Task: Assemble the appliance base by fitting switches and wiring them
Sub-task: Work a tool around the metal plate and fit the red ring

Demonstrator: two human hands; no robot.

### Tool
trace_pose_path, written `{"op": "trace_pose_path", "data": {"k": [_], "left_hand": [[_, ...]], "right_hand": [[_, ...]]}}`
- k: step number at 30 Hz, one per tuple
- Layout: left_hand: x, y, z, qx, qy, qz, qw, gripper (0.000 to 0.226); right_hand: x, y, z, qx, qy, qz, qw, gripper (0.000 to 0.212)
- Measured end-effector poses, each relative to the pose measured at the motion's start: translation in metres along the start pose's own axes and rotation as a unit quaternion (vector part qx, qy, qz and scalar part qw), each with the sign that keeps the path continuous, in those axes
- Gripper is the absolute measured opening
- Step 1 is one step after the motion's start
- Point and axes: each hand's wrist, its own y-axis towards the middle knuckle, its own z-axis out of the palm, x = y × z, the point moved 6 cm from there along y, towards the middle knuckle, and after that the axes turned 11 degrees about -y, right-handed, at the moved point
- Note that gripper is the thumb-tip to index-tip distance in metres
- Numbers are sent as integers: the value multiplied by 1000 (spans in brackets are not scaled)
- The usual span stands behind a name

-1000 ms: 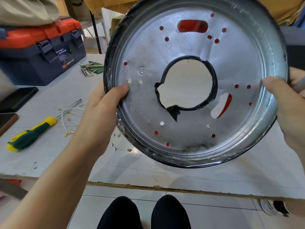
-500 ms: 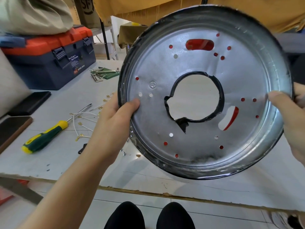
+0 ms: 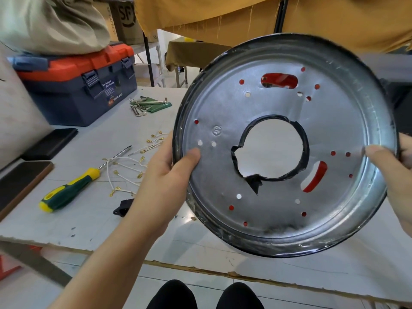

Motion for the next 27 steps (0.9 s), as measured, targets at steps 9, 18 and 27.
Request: {"op": "trace_pose_path", "data": {"k": [9, 18, 27], "left_hand": [[6, 0, -3, 14, 1, -7, 1000, 27], [8, 6, -6, 23, 22, -38, 999, 31], [22, 22, -12, 11, 57, -164, 985, 20]], "right_hand": [[10, -5, 2, 15, -10, -10, 1000, 11], [22, -11, 13, 106, -34, 33, 993, 32], [33, -17, 21, 170, -43, 79, 981, 30]]}}
